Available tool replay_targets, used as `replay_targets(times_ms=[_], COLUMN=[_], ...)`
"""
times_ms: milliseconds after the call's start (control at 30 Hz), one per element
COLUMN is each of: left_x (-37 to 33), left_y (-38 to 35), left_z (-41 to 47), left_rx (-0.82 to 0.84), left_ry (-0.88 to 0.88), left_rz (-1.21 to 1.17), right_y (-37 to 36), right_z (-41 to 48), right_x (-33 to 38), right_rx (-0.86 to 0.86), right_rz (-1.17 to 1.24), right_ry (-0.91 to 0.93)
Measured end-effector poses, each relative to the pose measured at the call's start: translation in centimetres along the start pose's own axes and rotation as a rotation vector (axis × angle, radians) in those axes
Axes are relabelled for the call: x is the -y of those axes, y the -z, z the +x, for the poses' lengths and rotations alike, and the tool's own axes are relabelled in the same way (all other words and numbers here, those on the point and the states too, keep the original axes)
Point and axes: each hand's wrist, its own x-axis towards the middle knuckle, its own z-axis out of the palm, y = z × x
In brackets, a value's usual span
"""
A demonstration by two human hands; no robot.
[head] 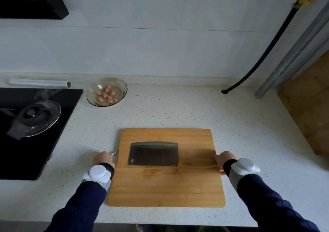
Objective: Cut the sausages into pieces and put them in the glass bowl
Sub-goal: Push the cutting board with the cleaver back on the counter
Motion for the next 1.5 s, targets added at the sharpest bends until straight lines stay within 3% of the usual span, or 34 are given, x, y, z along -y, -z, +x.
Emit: replay_targets(times_ms=[667,1500], left_x=[-5.2,-14.7], left_y=[4.2,9.0], left_z=[3.2,13.0], left_rx=[-0.113,-0.122], left_ry=[-0.042,-0.121], left_rz=[-0.134,-0.112], right_y=[3.8,6.2], right_z=[4.8,15.9], right_x=[5.4,14.5], right_rx=[-0.123,-0.235], right_rz=[0.024,-0.080], right_ry=[0.149,0.097])
